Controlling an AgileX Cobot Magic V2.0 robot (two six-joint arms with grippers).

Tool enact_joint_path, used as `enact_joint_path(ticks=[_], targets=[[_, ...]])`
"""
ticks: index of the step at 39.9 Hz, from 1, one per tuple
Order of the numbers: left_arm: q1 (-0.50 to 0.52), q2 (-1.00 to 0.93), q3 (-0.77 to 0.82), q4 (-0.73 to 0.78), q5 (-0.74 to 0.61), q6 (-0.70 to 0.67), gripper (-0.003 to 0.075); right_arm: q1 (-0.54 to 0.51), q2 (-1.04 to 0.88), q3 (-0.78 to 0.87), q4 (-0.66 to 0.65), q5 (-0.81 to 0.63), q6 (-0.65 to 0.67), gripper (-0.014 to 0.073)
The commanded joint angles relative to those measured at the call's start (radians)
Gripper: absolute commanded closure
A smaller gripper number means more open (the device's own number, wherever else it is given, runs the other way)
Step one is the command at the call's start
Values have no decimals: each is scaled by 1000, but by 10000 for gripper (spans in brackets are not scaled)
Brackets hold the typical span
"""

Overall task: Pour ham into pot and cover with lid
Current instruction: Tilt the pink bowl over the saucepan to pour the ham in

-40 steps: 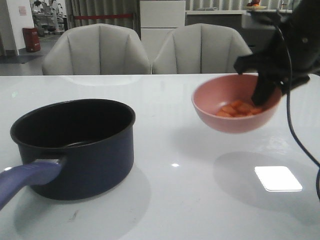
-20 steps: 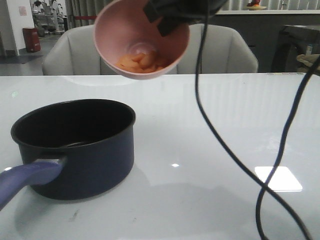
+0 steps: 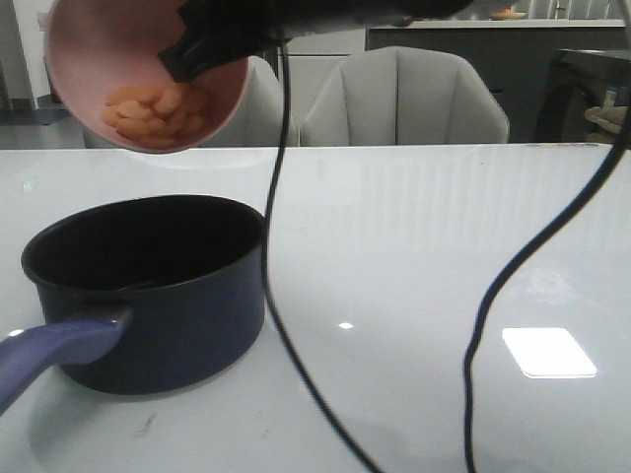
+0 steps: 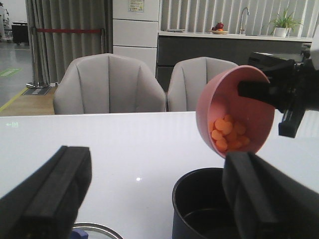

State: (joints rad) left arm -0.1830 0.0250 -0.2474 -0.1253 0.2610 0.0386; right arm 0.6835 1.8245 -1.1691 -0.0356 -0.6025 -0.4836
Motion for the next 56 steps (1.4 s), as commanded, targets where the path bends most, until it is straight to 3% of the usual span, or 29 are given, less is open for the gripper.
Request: enact_joint_path(ticks=[1,12,31,46,51,56], targets=[[-8,9,-25,-3,-70,-1,127,29,-12,4,72,-333,-159,454],[-8,9,-25,-11,-70,-1,127,62,111,34,101,-701,-337,454],[-8,9,-25,-11,-70,-1,127,63,73,50,43,-700,-381,454],[-8,9,-25,-11,-70,-1,127,62,66,48,85,-699,-377,454],[-8,9,-25,-11,-70,-1,127,66,66,49,155,-697,-307,454],[-8,9,-25,-11,-70,-1,127,75,49,49,341,-619,-141,454]])
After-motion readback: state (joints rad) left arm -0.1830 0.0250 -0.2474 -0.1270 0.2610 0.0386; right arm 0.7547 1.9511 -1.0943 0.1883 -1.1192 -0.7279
